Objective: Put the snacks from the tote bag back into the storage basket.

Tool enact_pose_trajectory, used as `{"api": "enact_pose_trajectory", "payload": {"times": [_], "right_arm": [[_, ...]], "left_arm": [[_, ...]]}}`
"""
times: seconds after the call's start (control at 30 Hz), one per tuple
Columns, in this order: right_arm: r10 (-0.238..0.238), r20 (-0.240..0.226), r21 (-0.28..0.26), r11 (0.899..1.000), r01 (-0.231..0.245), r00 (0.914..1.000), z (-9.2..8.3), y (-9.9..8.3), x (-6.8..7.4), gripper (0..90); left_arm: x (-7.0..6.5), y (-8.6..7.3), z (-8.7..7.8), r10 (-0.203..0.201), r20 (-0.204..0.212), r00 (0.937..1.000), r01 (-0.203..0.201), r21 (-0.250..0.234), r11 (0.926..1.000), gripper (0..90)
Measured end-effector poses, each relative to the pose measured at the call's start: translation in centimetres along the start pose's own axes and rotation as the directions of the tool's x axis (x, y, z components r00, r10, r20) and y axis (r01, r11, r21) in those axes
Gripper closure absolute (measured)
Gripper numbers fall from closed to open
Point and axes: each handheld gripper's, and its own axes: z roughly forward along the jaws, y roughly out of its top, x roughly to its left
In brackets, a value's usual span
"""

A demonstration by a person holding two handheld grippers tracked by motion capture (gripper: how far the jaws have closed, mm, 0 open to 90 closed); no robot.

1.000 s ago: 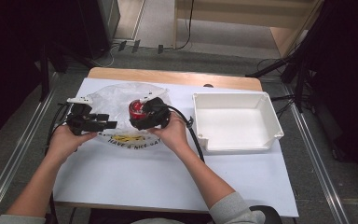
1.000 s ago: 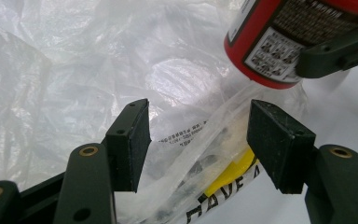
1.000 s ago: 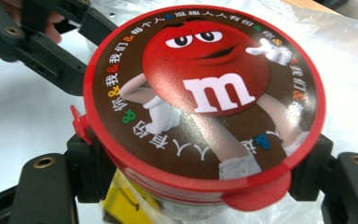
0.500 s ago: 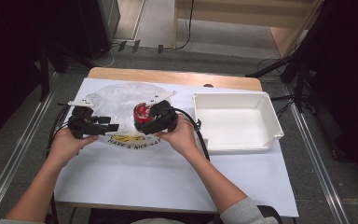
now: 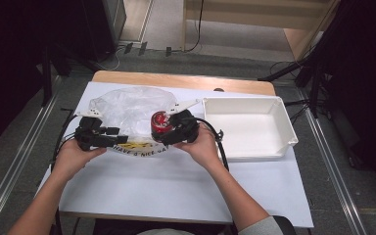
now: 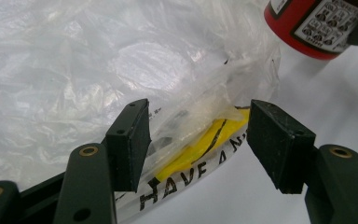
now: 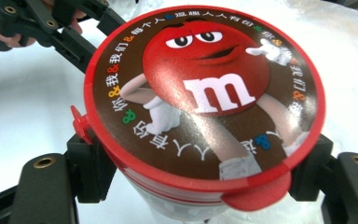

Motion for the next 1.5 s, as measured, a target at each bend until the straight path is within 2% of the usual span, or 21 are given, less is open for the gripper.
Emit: {"api": "enact_pose_trajectory", "payload": {"times": [0.13,0.4,0.5,0.77,1.1,1.5], "right_arm": [[0.005,0.0,0.004,1.0,-0.005,1.0,-0.6,-0.4,-0.5,26.6],[0.012,0.011,0.001,1.0,-0.012,0.9999,-1.3,-0.6,-1.1,26.6],[0.0,0.013,0.009,1.0,0.0,0.9999,-1.6,-0.7,-1.3,26.6],[0.005,0.019,0.003,1.0,-0.005,0.9998,-2.7,-0.9,-1.7,26.6],[0.028,0.048,-0.009,1.0,-0.027,0.9985,-4.8,-1.6,-2.6,26.6],[0.054,0.072,-0.026,0.998,-0.052,0.996,-6.8,-2.3,-3.6,26.6]], "left_arm": [[0.0,0.0,-0.2,0.002,0.014,0.9999,-0.002,-0.017,0.9999,40.3],[0.2,0.0,-0.4,-0.002,0.003,1.0,0.002,-0.022,0.9998,40.4],[0.2,0.0,-0.3,0.001,0.005,1.0,-0.001,-0.022,0.9998,40.5],[0.2,0.2,0.1,0.01,0.003,0.9999,-0.01,0.0,0.9999,41.0],[0.4,0.5,0.0,0.011,0.002,0.9999,-0.011,-0.014,0.9998,40.9],[0.4,0.7,0.2,0.019,-0.007,0.9998,-0.019,-0.004,0.9998,41.0]]}}
